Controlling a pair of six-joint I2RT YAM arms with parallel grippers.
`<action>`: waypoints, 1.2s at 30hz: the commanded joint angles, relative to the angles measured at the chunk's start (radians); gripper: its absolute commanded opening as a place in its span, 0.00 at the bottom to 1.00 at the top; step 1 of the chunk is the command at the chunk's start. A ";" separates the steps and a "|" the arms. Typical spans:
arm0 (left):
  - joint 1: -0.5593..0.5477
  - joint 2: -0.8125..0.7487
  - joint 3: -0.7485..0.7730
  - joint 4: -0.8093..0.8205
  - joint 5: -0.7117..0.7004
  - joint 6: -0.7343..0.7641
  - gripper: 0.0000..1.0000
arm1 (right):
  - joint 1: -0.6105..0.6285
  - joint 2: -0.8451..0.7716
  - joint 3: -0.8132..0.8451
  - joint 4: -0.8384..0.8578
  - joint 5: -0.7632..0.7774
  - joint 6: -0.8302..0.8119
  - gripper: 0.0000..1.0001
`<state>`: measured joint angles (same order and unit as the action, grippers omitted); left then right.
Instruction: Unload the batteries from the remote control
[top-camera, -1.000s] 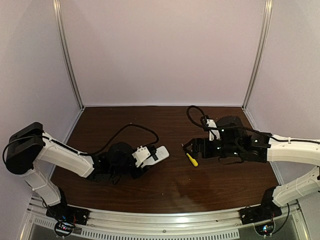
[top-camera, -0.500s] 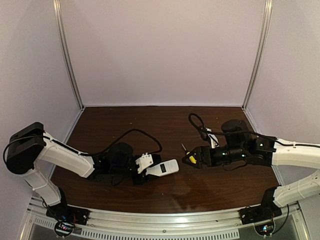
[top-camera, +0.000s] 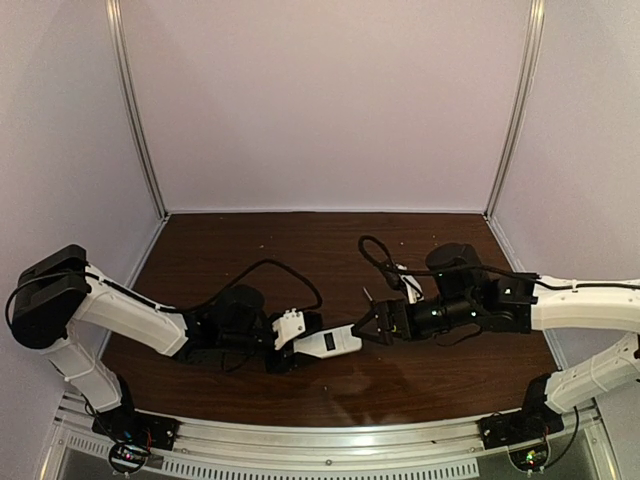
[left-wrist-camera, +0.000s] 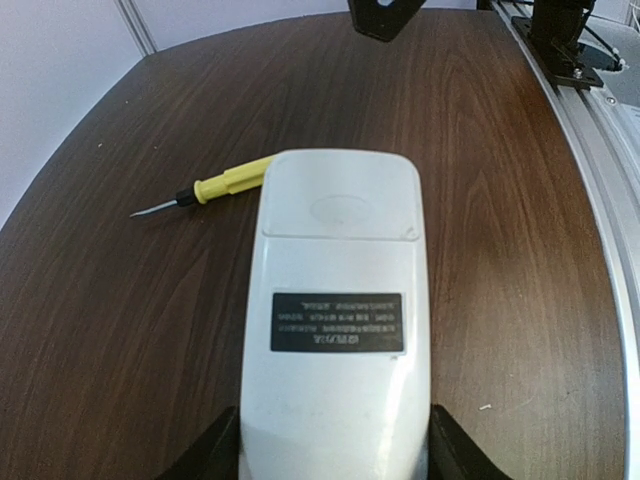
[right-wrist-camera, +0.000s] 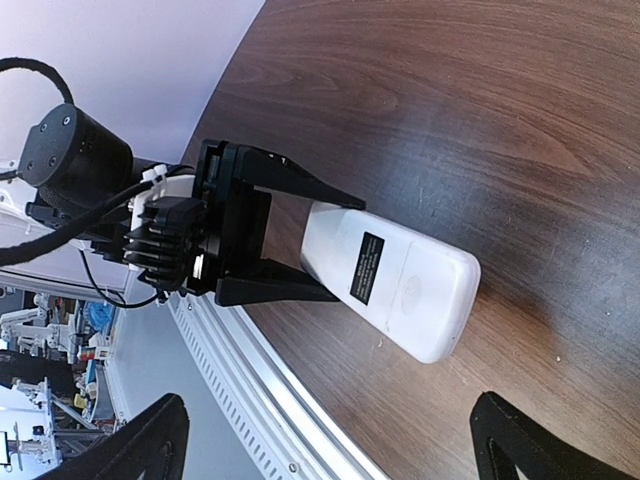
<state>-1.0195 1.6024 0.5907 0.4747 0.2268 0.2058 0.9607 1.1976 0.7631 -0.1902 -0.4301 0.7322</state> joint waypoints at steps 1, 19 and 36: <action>-0.003 -0.027 -0.014 0.068 0.029 0.017 0.00 | 0.015 0.029 0.030 0.033 -0.006 0.011 1.00; -0.003 -0.076 -0.037 0.074 0.073 0.018 0.00 | 0.055 0.110 0.034 0.063 0.088 0.042 0.94; -0.003 -0.129 -0.073 0.091 0.107 0.030 0.00 | 0.055 0.217 0.068 0.090 0.104 0.049 0.78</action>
<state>-1.0195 1.4918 0.5217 0.5152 0.3183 0.2192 1.0100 1.3945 0.7921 -0.1223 -0.3183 0.7822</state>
